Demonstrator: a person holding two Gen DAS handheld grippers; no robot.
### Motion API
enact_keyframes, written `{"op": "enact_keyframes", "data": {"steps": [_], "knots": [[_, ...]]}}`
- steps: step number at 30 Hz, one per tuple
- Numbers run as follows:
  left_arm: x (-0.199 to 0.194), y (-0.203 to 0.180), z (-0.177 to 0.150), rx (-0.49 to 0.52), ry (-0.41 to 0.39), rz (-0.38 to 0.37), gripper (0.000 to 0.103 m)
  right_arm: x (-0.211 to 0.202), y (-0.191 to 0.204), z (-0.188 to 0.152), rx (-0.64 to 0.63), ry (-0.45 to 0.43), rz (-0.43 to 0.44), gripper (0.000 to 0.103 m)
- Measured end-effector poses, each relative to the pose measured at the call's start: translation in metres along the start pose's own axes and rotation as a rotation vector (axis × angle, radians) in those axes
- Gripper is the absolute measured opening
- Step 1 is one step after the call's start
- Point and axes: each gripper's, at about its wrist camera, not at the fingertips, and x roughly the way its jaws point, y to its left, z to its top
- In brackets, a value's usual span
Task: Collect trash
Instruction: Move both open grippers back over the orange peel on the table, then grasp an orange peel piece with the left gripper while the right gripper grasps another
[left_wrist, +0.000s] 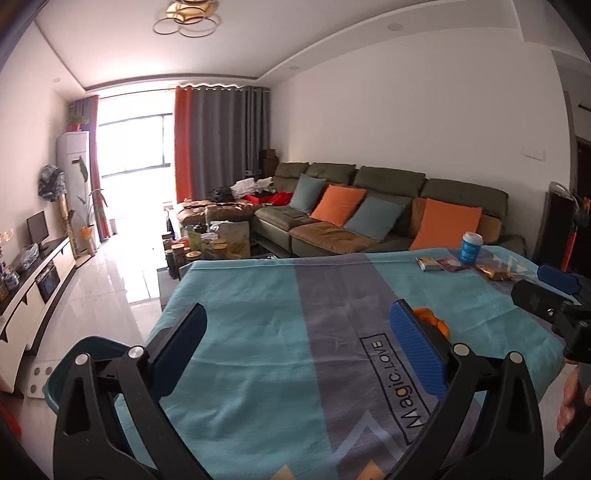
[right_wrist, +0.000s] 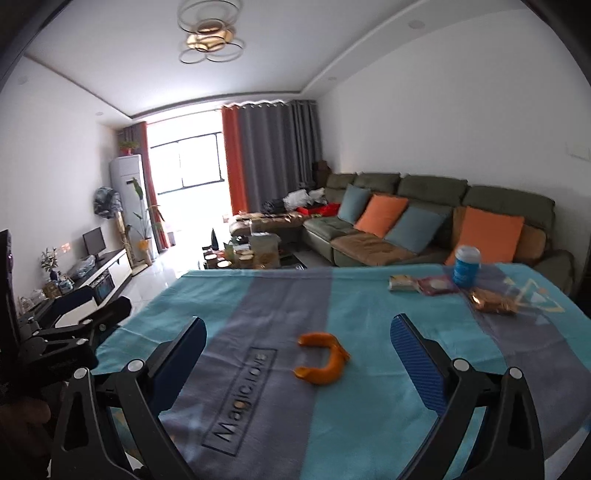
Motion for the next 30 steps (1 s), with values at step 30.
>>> {"op": "enact_keyframes", "data": {"steps": [30], "knots": [[0.14, -0.045, 0.018, 0.076, 0.172, -0.191, 0.098, 0.139, -0.041, -0.037, 0.176, 0.423, 0.005, 0.064]]}}
